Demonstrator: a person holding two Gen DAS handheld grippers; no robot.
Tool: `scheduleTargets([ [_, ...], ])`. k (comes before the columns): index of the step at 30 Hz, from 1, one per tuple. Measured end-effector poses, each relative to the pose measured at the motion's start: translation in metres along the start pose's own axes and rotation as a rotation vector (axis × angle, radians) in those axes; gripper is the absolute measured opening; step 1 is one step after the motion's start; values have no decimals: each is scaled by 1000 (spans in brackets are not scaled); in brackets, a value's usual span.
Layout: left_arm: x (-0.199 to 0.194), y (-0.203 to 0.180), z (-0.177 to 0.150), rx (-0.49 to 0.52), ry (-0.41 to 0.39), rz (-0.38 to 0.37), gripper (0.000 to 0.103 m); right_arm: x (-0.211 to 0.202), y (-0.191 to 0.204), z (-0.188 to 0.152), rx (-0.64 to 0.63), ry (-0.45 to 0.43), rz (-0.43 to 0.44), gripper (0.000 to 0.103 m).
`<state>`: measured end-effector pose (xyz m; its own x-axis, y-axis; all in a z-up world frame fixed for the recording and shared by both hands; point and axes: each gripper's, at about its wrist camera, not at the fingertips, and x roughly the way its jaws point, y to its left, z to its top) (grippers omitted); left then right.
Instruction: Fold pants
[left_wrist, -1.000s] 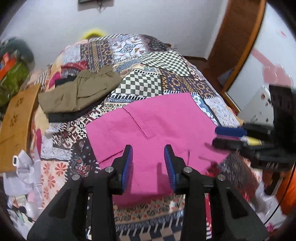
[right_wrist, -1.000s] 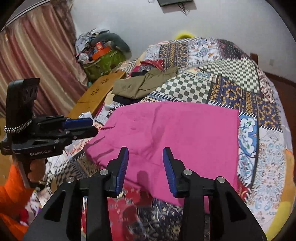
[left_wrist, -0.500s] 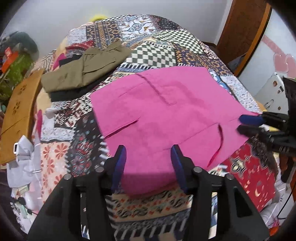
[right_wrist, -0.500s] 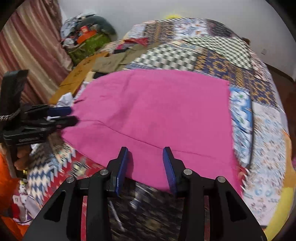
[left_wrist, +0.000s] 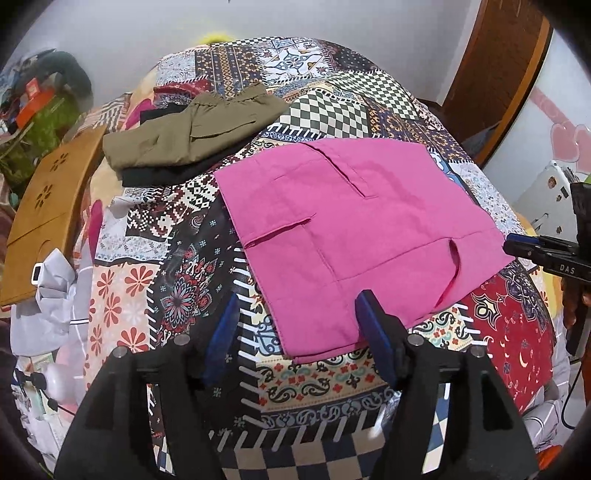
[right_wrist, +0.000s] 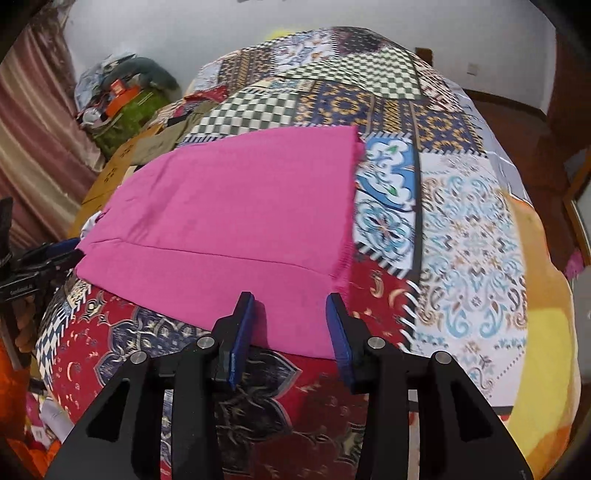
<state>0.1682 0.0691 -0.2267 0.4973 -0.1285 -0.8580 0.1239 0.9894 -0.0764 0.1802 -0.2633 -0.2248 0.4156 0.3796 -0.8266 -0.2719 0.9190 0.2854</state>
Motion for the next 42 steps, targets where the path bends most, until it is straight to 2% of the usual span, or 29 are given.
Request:
scheduleTargets([
  [4, -5, 2, 3, 20, 2, 33, 67, -4, -5, 0, -4, 22, -21, 39],
  [8, -12, 12, 15, 8, -18, 107, 67, -10, -10, 9, -18, 29, -49, 39],
  [14, -8, 39, 52, -77, -39, 146, 67, -21, -15, 41, -15, -39, -33, 41],
  [17, 2, 47, 72, -95, -27, 125, 70, -19, -16, 64, -22, -71, -40, 46],
  [18, 7, 49, 78, -102, -24, 117, 70, -17, -16, 72, -25, -83, -40, 53],
  [19, 15, 53, 86, -113, -16, 107, 70, -15, -17, 81, -31, -102, -40, 56],
  [25, 65, 68, 112, -164, 70, 73, 70, 18, -18, 119, -70, -91, -25, 56],
  [30, 93, 73, 112, -200, 126, 36, 70, 57, -30, 145, -85, -56, -30, 56],
  [32, 97, 69, 108, -181, 131, 21, 70, 75, -35, 152, -88, -34, -38, 56],
  [35, 98, 63, 105, -144, 112, 36, 71, 101, -45, 161, -70, 9, -34, 56],
  [37, 97, 64, 105, -143, 110, 24, 67, 118, -53, 165, -49, 35, -30, 56],
  [39, 98, 65, 106, -153, 118, -15, 52, 130, -59, 167, -34, 58, -22, 56],
  [41, 97, 63, 106, -152, 117, -30, 43, 141, -63, 167, -23, 81, 1, 45],
  [42, 97, 60, 107, -138, 111, -24, 33, 146, -63, 166, -22, 92, 12, 34],
])
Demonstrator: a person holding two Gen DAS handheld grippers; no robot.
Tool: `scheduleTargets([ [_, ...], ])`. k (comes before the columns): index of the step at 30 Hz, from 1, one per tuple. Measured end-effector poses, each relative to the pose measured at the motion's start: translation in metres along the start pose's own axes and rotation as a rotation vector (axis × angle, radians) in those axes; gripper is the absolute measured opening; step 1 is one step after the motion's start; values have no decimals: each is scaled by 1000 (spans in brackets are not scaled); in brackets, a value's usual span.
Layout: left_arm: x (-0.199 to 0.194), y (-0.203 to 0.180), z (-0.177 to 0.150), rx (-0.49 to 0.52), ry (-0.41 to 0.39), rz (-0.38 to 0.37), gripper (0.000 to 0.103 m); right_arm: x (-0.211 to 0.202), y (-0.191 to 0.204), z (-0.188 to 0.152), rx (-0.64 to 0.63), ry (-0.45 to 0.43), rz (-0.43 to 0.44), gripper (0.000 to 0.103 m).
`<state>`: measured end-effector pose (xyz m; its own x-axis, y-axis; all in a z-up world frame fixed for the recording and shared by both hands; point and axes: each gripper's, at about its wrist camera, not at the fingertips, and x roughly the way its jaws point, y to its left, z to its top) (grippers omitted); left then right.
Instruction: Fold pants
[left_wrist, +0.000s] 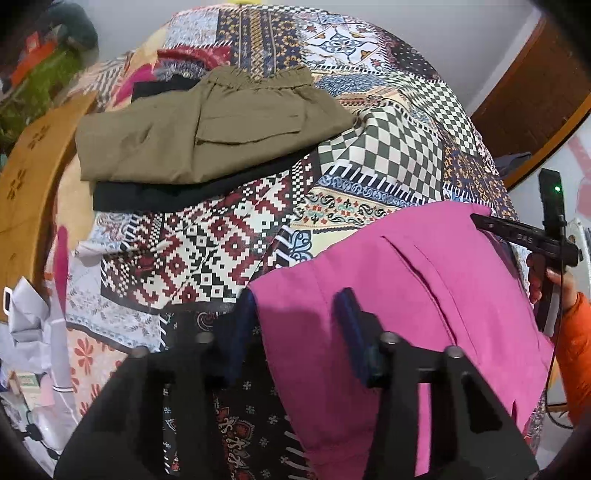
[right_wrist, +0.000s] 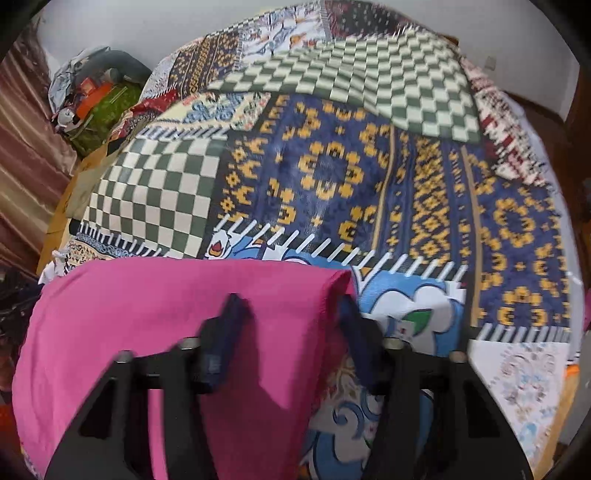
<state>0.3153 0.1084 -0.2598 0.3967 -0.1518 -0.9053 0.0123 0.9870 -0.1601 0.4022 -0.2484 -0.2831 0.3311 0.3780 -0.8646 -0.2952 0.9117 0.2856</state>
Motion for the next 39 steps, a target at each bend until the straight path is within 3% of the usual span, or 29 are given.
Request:
scheduleTargets([
  [2, -1, -6, -1, 17, -9, 6, 25, 3, 1, -1, -8, -7, 2, 30],
  [3, -1, -10, -2, 28, -18, 31, 24, 3, 3, -1, -26, -13, -4, 22],
  [5, -1, -18, -5, 63, -40, 95, 23, 4, 7, -2, -61, -19, -36, 18],
  [6, -1, -20, -6, 71, -45, 118, 12, 4, 9, -2, -79, -23, -52, 14],
  [7, 0, -22, -7, 81, -47, 187, 3, 5, 12, -2, -93, -28, -76, 7],
  [8, 5, -20, -9, 85, -32, 257, 4, 5, 14, -3, -111, -30, -116, 7],
  [11, 11, -9, -17, 50, 1, 186, 4, 6, 18, -5, -129, -37, -150, 7],
  [16, 5, -8, -16, 70, 9, 196, 6, 3, 21, -5, -114, -39, -192, 7],
  [21, -12, 2, -16, 52, -16, 223, 8, -19, 20, 1, -125, -43, -329, 15],
  [23, -22, 2, -14, 48, -33, 224, 15, -36, 21, -1, -148, -51, -318, 25],
  [25, -34, 0, -10, 45, -61, 220, 27, -61, 32, -6, -169, -95, -291, 47],
  [26, -41, -2, -6, 48, -88, 218, 34, -71, 38, -7, -177, -122, -269, 52],
  [29, -56, -14, 3, 61, -152, 194, 53, -91, 65, -8, -209, -178, -199, 60],
  [33, -66, -30, 20, 53, -199, 123, 88, -104, 108, -6, -262, -199, -80, 74],
  [39, -51, -45, 34, 63, -183, 101, 89, -80, 150, -6, -321, -159, 26, 78],
])
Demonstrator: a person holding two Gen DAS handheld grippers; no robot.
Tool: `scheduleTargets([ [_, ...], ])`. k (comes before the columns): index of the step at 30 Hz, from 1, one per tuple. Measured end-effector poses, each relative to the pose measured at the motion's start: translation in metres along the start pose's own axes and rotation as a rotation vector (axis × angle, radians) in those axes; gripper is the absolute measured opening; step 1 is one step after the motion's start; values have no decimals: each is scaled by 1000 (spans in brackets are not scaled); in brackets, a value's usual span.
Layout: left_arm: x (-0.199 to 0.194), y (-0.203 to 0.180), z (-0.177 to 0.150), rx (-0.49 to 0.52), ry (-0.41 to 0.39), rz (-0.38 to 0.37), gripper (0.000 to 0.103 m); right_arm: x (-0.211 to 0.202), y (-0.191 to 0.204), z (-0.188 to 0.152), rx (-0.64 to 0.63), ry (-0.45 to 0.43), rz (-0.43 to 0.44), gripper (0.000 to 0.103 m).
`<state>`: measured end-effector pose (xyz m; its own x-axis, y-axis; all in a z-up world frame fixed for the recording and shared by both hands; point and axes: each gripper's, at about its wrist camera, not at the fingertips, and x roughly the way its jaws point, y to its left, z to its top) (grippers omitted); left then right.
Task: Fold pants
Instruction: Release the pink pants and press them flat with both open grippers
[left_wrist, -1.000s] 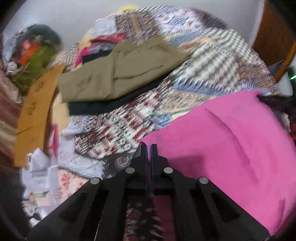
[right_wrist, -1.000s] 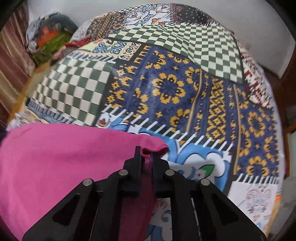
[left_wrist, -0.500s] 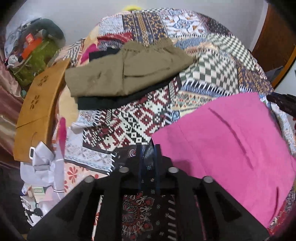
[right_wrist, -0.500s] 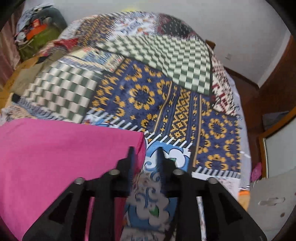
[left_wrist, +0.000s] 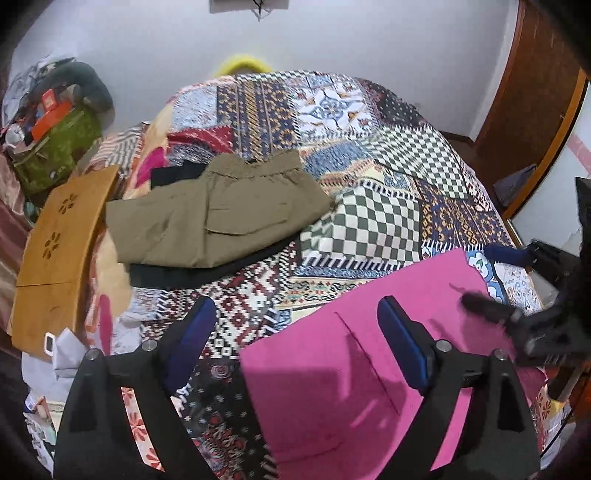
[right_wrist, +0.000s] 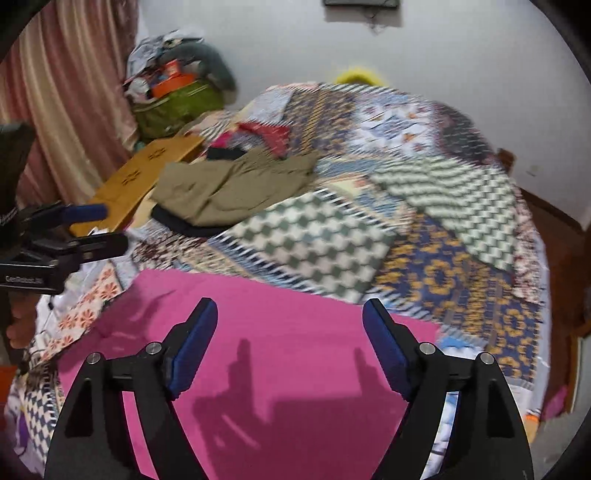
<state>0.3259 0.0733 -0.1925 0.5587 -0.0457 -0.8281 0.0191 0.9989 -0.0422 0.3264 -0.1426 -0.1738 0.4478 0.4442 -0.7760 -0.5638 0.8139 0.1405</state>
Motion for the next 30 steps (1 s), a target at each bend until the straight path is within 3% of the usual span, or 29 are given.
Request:
scheduleTargets([
  [7, 56, -12, -31, 43, 175, -16, 90, 52, 13, -22, -44, 179, 67, 78],
  [10, 55, -7, -39, 14, 162, -48, 90, 57, 6, -34, 9, 212, 98, 87],
  [14, 50, -3, -42, 0, 175, -67, 90, 47, -2, -46, 44, 214, 109, 89],
  [21, 19, -18, -66, 111, 126, 37, 90, 18, -7, -77, 66, 202, 80, 91],
  [30, -11, -20, -93, 97, 109, 68, 90, -24, -12, -118, 136, 171, 24, 92],
])
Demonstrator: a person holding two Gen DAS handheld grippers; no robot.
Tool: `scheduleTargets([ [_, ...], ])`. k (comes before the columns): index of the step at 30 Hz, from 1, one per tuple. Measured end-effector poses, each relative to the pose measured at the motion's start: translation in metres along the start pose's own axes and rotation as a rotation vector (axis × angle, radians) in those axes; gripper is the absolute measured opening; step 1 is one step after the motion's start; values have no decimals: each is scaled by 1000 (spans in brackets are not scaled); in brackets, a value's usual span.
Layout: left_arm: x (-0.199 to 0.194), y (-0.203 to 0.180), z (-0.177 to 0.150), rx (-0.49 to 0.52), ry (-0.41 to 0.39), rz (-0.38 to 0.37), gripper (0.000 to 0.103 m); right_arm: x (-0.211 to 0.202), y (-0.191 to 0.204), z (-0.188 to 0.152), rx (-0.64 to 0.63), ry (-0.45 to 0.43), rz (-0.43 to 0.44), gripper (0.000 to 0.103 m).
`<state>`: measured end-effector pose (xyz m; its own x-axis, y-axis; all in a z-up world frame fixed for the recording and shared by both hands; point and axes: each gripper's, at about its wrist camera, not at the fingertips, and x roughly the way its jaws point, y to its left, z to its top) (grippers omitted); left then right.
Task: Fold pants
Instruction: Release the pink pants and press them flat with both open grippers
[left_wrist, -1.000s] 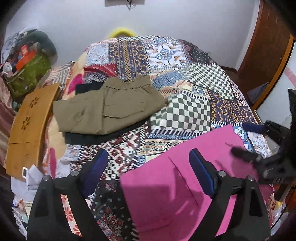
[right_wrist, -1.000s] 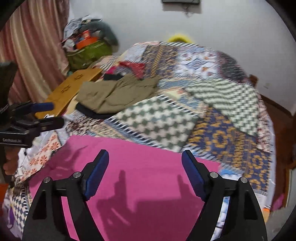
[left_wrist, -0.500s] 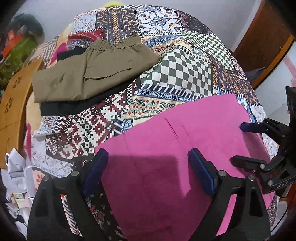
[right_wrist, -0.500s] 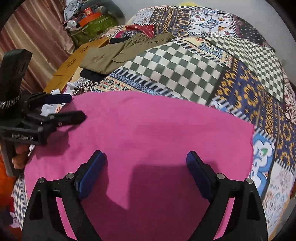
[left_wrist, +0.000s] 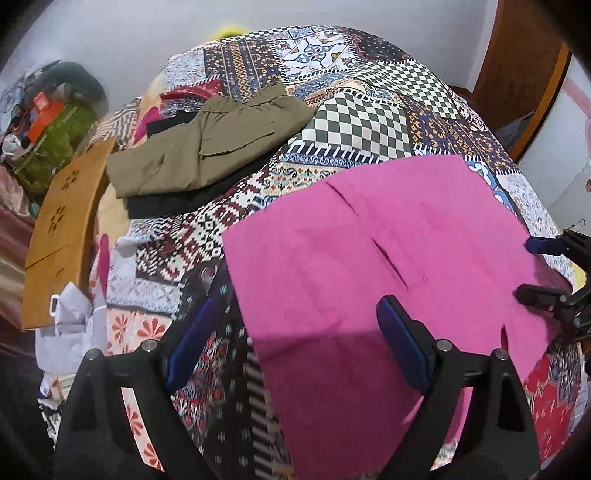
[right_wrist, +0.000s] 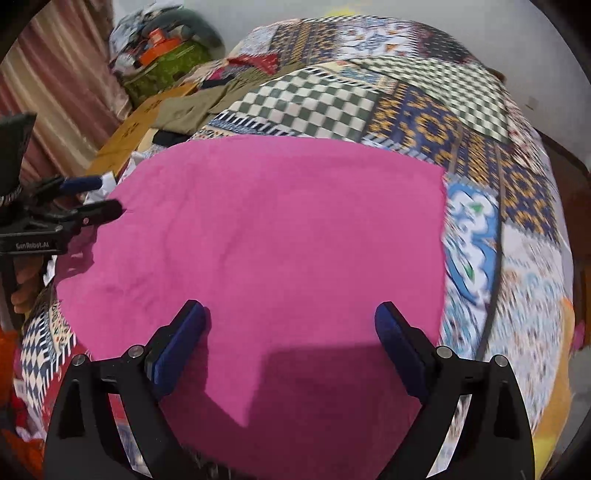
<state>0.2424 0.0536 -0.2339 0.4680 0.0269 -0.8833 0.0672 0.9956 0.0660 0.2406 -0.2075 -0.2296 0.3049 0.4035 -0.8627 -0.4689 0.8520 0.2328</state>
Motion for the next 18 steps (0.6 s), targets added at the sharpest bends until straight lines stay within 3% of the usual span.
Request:
scheduleTargets([
  [5, -13, -2, -22, 1, -10, 11, 93, -15, -8, -20, 63, -4, -9, 92],
  [12, -30, 7, -39, -81, -16, -6, 93, -28, -9, -34, 120, -20, -53, 92],
  [15, -42, 10, -43, -98, -29, 17, 93, -38, 2, -30, 104, -51, -67, 92],
  [18, -54, 19, -46, -160, -41, -28, 93, -49, 20, -22, 63, -109, -58, 92],
])
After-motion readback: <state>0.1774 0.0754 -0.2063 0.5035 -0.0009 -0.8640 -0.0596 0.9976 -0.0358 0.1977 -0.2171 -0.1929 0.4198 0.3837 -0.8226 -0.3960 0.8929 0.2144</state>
